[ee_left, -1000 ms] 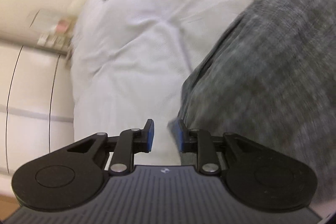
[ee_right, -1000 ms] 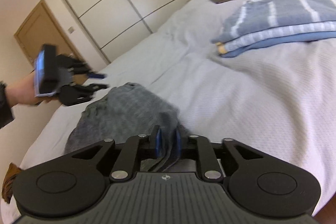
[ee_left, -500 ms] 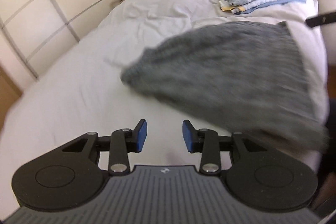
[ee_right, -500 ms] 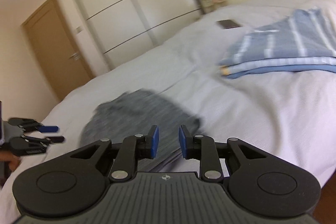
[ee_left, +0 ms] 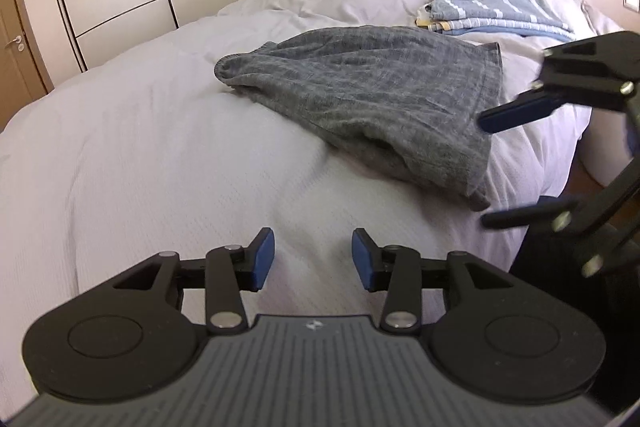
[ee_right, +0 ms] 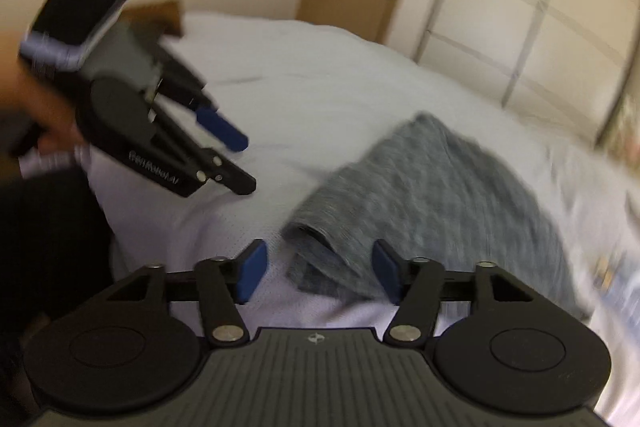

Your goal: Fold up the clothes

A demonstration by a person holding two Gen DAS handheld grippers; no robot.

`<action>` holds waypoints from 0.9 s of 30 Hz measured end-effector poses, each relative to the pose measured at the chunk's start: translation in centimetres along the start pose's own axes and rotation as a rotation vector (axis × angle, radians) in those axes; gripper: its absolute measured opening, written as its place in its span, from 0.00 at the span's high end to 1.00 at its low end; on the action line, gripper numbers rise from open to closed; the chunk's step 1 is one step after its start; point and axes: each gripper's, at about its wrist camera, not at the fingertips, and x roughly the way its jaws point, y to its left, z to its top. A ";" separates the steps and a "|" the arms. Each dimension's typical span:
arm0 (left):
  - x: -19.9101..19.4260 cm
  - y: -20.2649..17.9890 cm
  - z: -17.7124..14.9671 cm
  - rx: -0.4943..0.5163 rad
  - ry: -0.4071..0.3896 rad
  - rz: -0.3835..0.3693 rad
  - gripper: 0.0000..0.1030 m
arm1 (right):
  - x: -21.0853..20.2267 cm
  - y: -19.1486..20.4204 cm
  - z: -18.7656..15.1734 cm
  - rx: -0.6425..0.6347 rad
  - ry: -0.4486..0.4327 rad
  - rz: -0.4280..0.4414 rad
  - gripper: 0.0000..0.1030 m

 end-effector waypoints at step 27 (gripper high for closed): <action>4.3 -5.4 4.0 -0.050 -0.105 -0.035 0.36 | -2.8 -7.1 2.3 0.348 -0.103 0.034 0.98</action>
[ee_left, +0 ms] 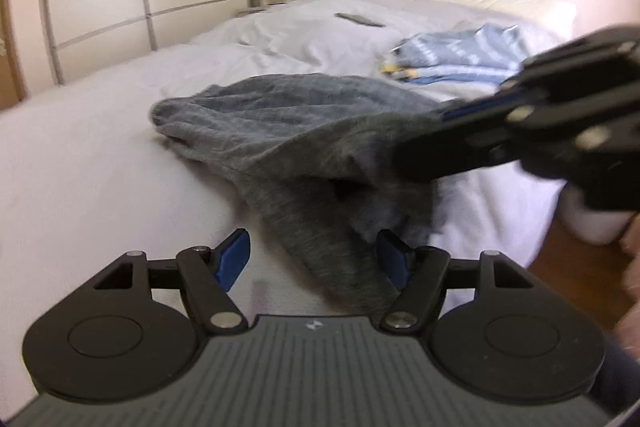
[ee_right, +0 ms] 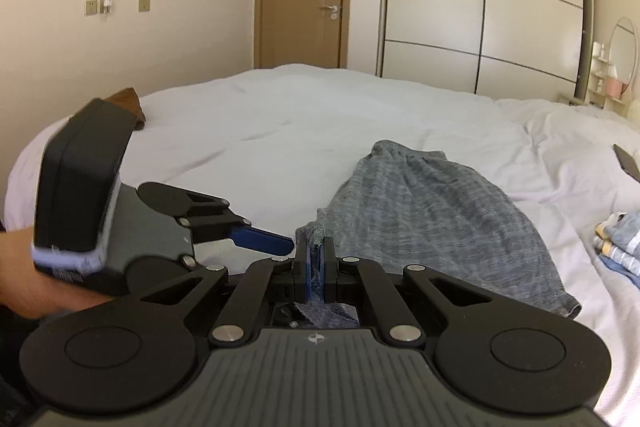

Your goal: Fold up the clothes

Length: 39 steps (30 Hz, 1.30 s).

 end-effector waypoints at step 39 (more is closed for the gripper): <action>-2.1 0.4 -1.7 -0.078 -0.041 0.113 0.22 | 0.4 0.8 -2.6 -0.201 0.009 -0.015 1.00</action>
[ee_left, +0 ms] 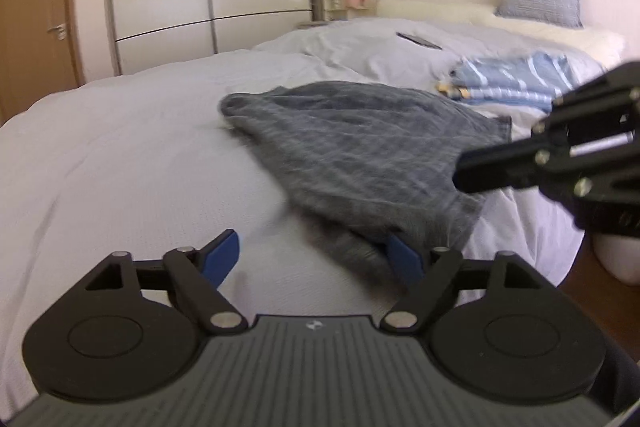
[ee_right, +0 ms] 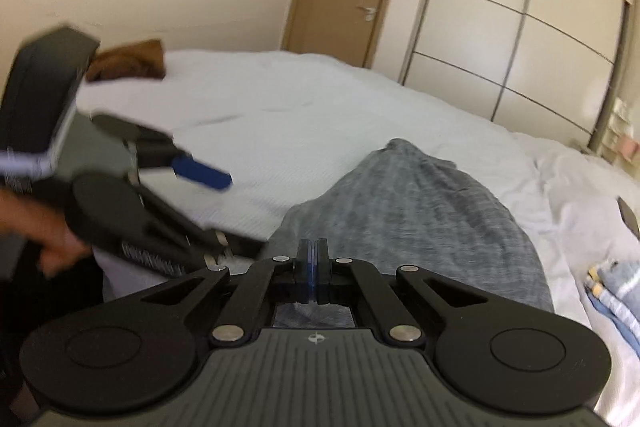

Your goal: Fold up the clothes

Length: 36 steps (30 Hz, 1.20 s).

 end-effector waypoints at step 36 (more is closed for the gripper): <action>1.7 2.1 -0.4 -0.017 0.020 0.227 0.21 | 0.9 -2.5 -1.0 0.119 0.008 0.031 1.00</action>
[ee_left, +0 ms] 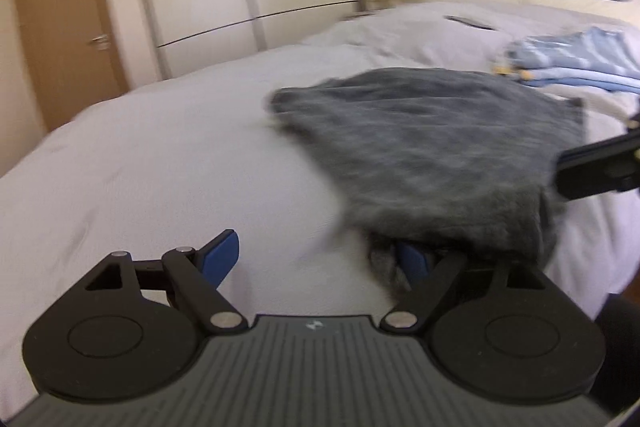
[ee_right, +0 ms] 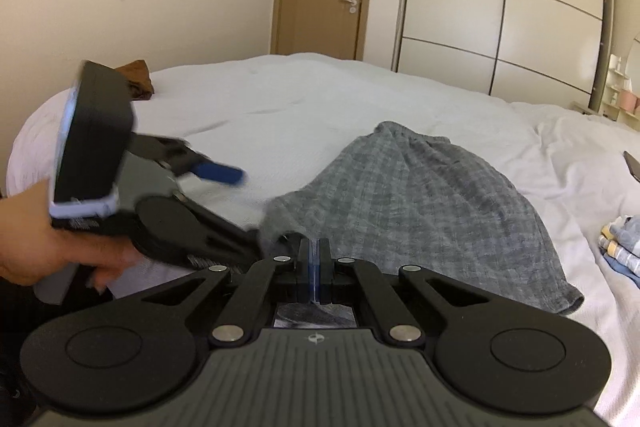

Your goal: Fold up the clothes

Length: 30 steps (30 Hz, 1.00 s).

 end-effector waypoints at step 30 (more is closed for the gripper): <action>0.2 3.4 -0.6 0.108 -0.012 -0.149 0.19 | 4.8 6.6 -0.8 -0.402 0.049 0.001 0.98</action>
